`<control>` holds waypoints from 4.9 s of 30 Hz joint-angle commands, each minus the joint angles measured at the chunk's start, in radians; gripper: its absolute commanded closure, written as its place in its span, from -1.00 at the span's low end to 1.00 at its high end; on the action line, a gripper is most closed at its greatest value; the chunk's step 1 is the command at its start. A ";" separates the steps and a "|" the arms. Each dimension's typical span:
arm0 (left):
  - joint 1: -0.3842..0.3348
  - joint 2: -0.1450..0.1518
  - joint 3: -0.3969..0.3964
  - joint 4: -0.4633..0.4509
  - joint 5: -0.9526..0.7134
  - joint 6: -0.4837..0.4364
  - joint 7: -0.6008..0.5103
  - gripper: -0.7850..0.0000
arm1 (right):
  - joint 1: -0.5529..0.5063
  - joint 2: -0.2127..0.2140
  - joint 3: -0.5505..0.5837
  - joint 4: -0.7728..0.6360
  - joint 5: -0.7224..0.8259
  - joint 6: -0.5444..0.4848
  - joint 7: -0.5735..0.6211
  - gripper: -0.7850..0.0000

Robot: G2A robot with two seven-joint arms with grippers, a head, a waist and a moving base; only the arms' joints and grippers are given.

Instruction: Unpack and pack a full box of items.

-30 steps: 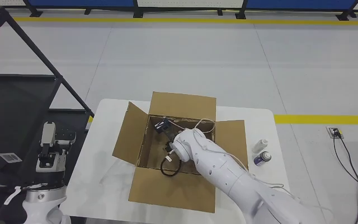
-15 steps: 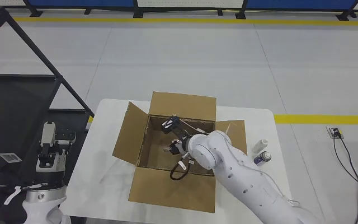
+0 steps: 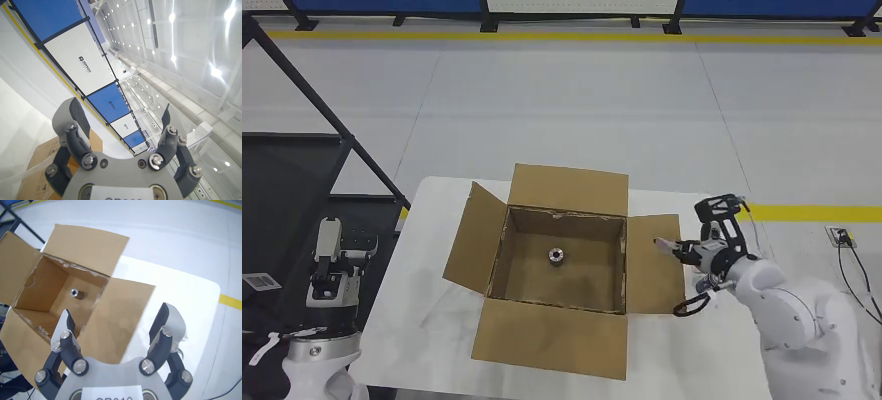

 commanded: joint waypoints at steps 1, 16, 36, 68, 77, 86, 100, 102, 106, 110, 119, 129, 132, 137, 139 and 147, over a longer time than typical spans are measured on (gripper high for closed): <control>0.000 0.000 0.000 0.000 0.000 0.000 0.000 -1.00 | -0.038 0.007 0.078 0.007 0.009 -0.003 -0.015 -1.00; 0.000 0.000 0.000 0.000 0.000 0.000 0.000 -1.00 | -0.069 0.037 0.095 0.203 -0.082 -0.034 0.083 -1.00; 0.000 0.000 0.000 0.000 0.000 0.000 0.000 -1.00 | 0.024 0.058 0.038 0.385 -0.053 -0.047 0.093 1.00; 0.000 0.000 0.000 0.000 0.000 0.000 0.000 -1.00 | -0.213 0.064 -0.112 -0.286 0.118 -0.029 -0.187 1.00; 0.000 0.000 0.000 0.000 0.000 0.000 0.000 -1.00 | 0.105 0.029 -0.488 -0.006 -0.051 0.052 -0.045 1.00; 0.000 0.000 0.000 0.000 0.000 0.000 0.000 -1.00 | 0.387 -0.055 -0.771 0.356 -0.134 0.209 -0.088 1.00; 0.000 0.000 0.000 0.000 0.000 0.000 0.000 -1.00 | 0.526 -0.130 -0.903 0.618 -0.162 0.194 -0.047 1.00; 0.000 0.000 0.000 0.000 0.000 0.000 0.000 -1.00 | 0.527 -0.133 -0.900 0.628 -0.161 0.187 -0.051 0.98; 0.000 0.000 0.000 0.000 0.000 0.000 0.000 -1.00 | 0.528 -0.139 -0.894 0.647 -0.163 0.171 -0.053 0.54; 0.000 0.000 0.000 0.000 0.000 0.000 0.000 -1.00 | 0.529 -0.143 -0.886 0.660 -0.165 0.155 -0.056 0.22; 0.000 0.000 0.000 0.000 0.000 0.000 0.000 -1.00 | 0.518 -0.139 -0.838 0.638 -0.177 0.117 -0.039 0.05; 0.000 0.000 0.000 0.000 0.000 0.000 0.000 -1.00 | 0.481 -0.124 -0.768 0.582 -0.200 0.085 -0.023 -0.07; 0.000 0.000 0.000 0.000 0.000 0.000 0.000 -1.00 | 0.462 -0.115 -0.730 0.535 -0.208 0.083 -0.028 -0.11; 0.000 0.000 0.000 0.000 0.000 0.000 0.000 -1.00 | 0.364 -0.078 -0.583 0.343 -0.219 0.064 -0.032 -0.47; 0.000 0.000 0.000 0.000 0.000 0.000 0.000 -1.00 | 0.295 -0.057 -0.480 0.237 -0.201 0.045 -0.037 -0.56; 0.000 0.000 0.000 0.000 0.000 0.000 0.000 -1.00 | 0.058 -0.006 -0.053 0.002 -0.164 0.121 -0.133 -1.00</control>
